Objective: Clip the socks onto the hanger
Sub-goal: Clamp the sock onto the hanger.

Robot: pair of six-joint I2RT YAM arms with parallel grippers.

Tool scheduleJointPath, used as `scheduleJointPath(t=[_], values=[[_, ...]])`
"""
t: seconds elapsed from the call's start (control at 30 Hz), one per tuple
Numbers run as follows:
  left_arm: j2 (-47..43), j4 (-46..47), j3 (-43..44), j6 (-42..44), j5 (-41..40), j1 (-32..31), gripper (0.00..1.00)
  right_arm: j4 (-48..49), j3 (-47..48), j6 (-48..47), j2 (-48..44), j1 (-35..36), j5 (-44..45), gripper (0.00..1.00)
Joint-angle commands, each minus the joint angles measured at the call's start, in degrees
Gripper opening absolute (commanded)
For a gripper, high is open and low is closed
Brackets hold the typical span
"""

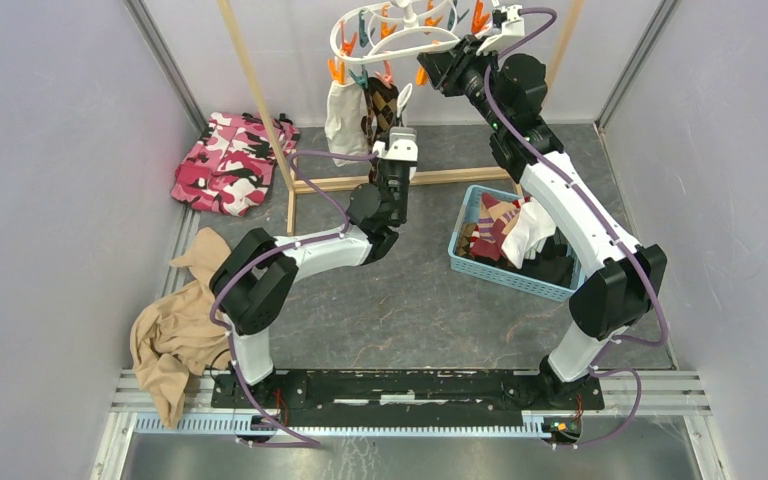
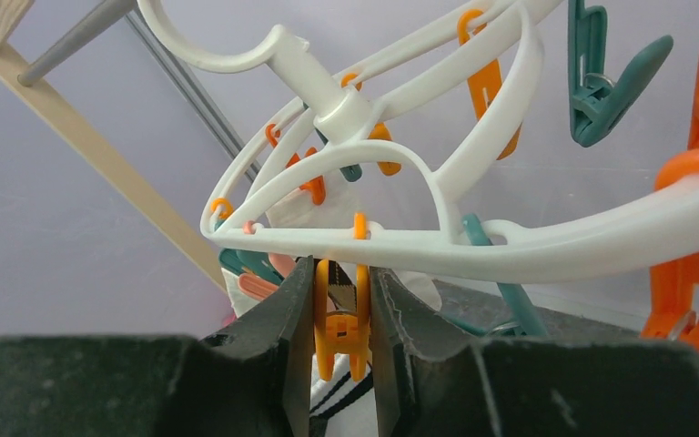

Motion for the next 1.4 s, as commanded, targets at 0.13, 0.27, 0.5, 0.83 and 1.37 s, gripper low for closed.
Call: scheduleJointPath(t=[0.13,0.27,0.5,0.83,1.37], values=[[0.91,1.47,1.99,-4.97,3.07,0.13,0.02,-1.77,2.97,6.69,-0.43,0.2,5.24,0.0],[1.69,-0.01,3.72,-5.67,1.77,0.09,0.02,-2.63,2.94,8.01,-0.6,0.29,6.5,0.0],[3.47,-2.25,6.99,-6.9,0.61,0.09,0.02,-3.6,2.95,9.22,-0.86,0.4,7.5,0.0],[4.7,-3.08,10.01,-6.77,-0.59,0.0,0.02,-5.25,3.35,8.83,-0.31,0.49,9.69,0.0],[5.78,-3.22,11.59,-6.51,-0.87,-0.35,0.02,-5.76,3.89,11.19,0.31,0.58,10.46,0.0]])
